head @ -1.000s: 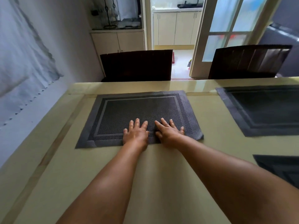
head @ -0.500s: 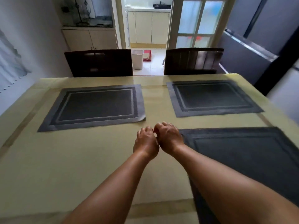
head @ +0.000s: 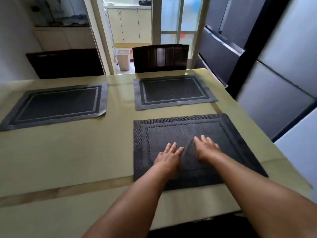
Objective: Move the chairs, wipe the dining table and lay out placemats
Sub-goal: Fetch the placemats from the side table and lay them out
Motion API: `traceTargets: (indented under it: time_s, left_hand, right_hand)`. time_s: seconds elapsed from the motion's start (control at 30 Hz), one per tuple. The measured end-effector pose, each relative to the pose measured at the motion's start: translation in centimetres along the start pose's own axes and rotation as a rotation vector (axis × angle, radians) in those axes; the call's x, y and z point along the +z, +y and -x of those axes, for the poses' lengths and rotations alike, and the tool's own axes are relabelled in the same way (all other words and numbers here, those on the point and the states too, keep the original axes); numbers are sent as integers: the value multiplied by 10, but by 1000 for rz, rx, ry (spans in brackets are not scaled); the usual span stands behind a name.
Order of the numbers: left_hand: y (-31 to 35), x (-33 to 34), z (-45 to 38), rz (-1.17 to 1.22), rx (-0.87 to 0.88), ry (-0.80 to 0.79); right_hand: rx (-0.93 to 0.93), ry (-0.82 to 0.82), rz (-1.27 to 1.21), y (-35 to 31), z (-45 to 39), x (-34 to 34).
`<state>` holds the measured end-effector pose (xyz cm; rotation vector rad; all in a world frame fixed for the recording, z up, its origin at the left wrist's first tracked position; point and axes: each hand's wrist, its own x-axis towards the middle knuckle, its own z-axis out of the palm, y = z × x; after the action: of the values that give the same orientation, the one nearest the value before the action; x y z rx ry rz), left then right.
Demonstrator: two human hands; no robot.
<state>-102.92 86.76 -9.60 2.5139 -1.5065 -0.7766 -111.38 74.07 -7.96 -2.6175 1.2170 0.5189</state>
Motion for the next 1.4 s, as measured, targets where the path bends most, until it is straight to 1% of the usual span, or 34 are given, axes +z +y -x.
traceTargets:
  time_s: [0.07,0.13,0.23,0.33,0.5,0.6,0.67,0.7,0.73,0.8,0.83,1.0,1.23,1.4]
  left_hand:
    - [7,7,0,7,-32,-33]
    - [7,12,2,24,-90,-69]
    - [1,13,10,30,-152,-54]
    - [-19,10,26,34,-213,-11]
    - [-83,11,75,82,-336,6]
    - [-136,11,115,95,-405,20]
    - [-176,8,142,106,-462,34]
    - [-180,7,144,110,-470,36]
    - [-213,3,170,123,-513,49]
    - [-229,1,181,142,-537,43]
    - [-251,0,198,150,-567,54]
    - [-321,-3,248,190,-654,78]
    - [-377,-6,287,230,-695,102]
    - [-379,-10,288,231,-717,85]
  right_hand:
    - [20,-83,16,16,7,5]
    - [-11,-148,29,22,13,14]
    - [-64,-166,22,16,20,23]
    - [-139,-185,21,-7,29,26]
    - [-249,-266,-14,-81,55,44]
    - [-318,-311,-25,-143,71,58]
    - [-371,-314,-4,-189,84,65]
    - [-382,-314,-4,-195,87,64]
    - [-428,-326,8,-236,96,71]
    - [-466,-320,20,-255,103,71]
    - [-499,-329,36,-281,111,76]
    - [-592,-310,128,-361,129,97]
    - [-674,-278,194,-423,138,114]
    - [-701,-255,166,-423,133,115]
